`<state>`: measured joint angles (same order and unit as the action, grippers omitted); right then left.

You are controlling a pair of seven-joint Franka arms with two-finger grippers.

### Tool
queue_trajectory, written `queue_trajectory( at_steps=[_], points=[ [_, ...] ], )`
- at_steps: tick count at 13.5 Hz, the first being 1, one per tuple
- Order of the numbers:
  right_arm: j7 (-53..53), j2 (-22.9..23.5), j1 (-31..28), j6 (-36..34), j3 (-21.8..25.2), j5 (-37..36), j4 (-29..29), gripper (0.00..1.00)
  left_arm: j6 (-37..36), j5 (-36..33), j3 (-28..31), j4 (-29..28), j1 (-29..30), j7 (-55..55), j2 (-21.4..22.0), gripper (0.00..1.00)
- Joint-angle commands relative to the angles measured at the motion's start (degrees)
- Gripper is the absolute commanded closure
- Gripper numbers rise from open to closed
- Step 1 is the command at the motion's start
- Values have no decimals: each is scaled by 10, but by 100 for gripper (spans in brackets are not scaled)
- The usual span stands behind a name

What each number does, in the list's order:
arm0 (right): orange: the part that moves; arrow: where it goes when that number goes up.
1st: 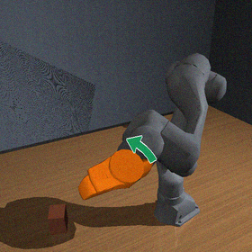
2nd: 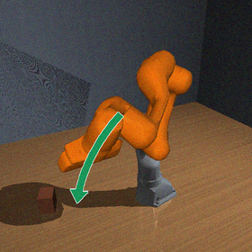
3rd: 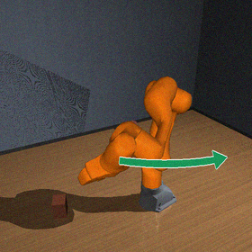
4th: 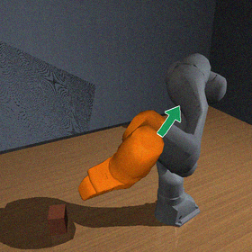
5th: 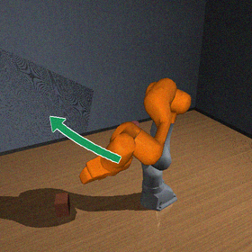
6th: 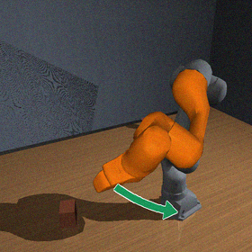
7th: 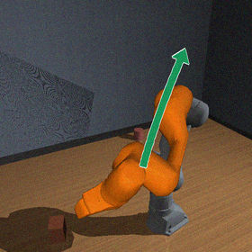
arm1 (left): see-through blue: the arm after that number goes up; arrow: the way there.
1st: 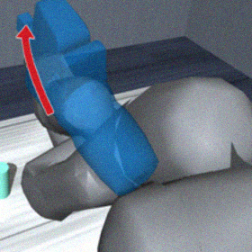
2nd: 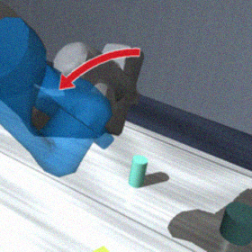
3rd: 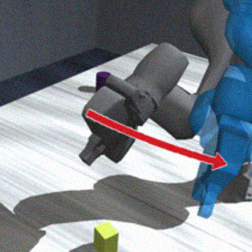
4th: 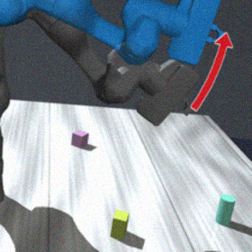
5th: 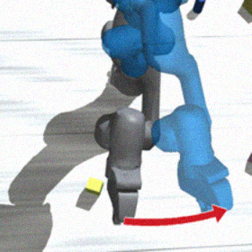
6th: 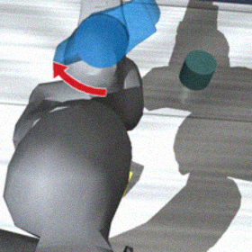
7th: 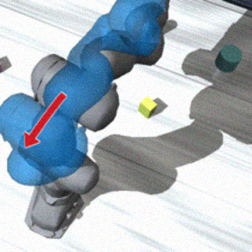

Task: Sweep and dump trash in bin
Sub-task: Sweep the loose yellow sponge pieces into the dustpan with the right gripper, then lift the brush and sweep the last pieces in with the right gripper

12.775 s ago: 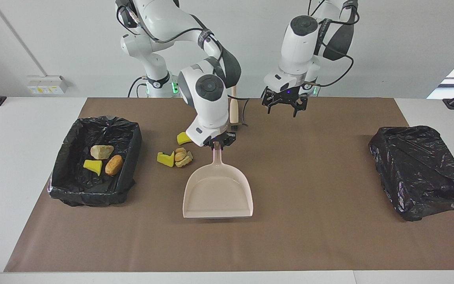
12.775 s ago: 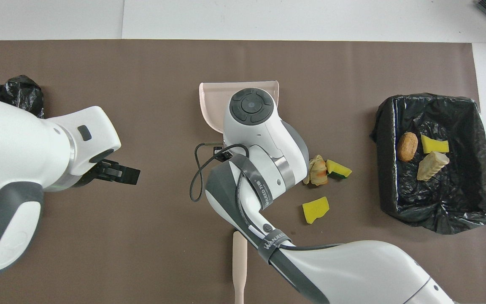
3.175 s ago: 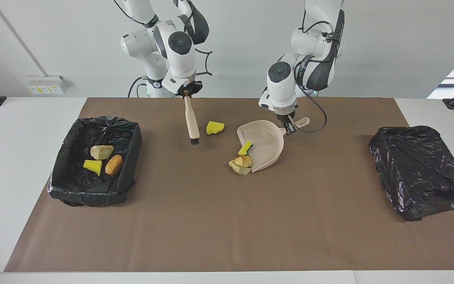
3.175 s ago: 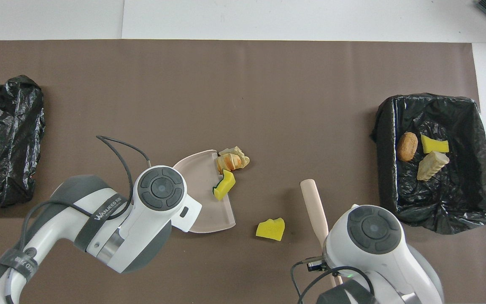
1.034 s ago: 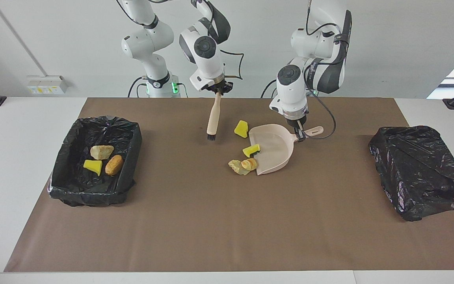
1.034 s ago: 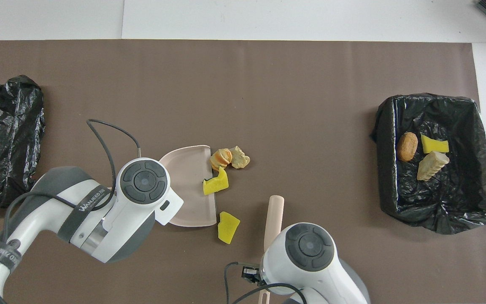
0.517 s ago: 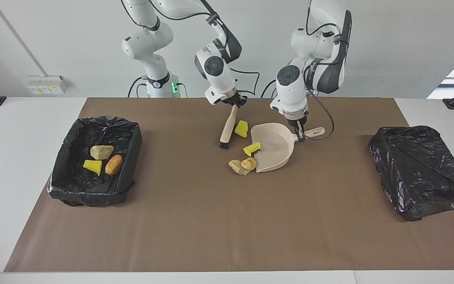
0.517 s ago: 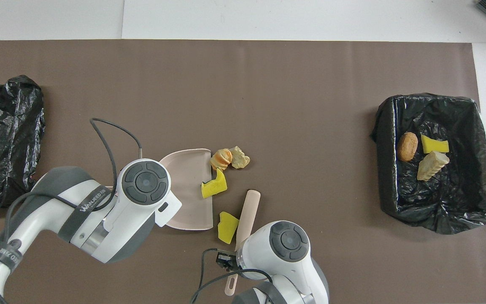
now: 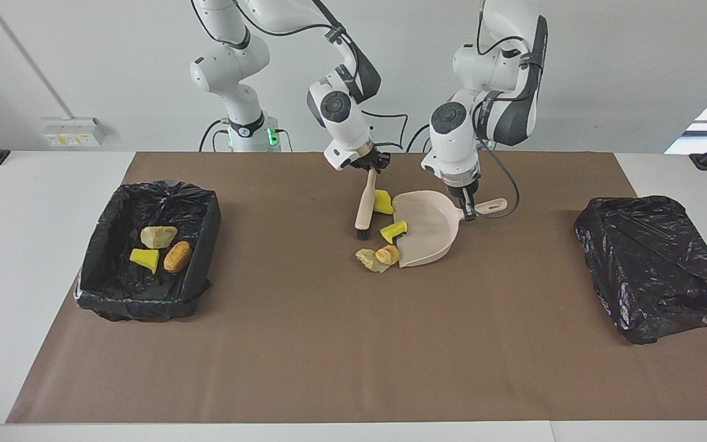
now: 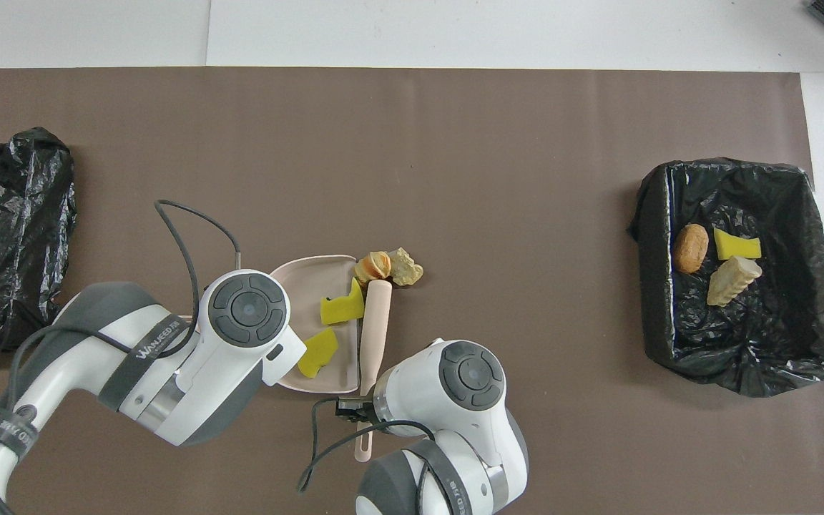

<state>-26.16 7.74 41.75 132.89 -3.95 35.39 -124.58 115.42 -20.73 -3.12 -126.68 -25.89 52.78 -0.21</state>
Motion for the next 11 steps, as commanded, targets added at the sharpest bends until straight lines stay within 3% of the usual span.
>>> queue_trajectory(
  at_steps=[1, 3, 4, 6, 9, 11],
  points=[
    [26, -44, -23, -63, 4, -6, 1, 100, -6, -12, 0, -15, 1, 7, 14, 100],
    [23, -96, -59, -134, 5, -105, -4, 100, -6, -12, 0, -14, 2, 7, 14, 100],
    [29, -105, -72, -172, 5, -178, 4, 100, -6, -12, 0, -14, 2, 7, 14, 100],
    [85, -95, -102, -183, 6, -293, 14, 100, -6, -12, 0, -14, 2, 7, 13, 100],
    [221, -42, -182, -199, 5, -377, 73, 100, -9, -11, 0, -13, 3, 7, 13, 100],
    [237, 27, -184, -228, 4, -443, 145, 100, -27, -10, 0, -7, 5, 7, 11, 100]
  ],
)
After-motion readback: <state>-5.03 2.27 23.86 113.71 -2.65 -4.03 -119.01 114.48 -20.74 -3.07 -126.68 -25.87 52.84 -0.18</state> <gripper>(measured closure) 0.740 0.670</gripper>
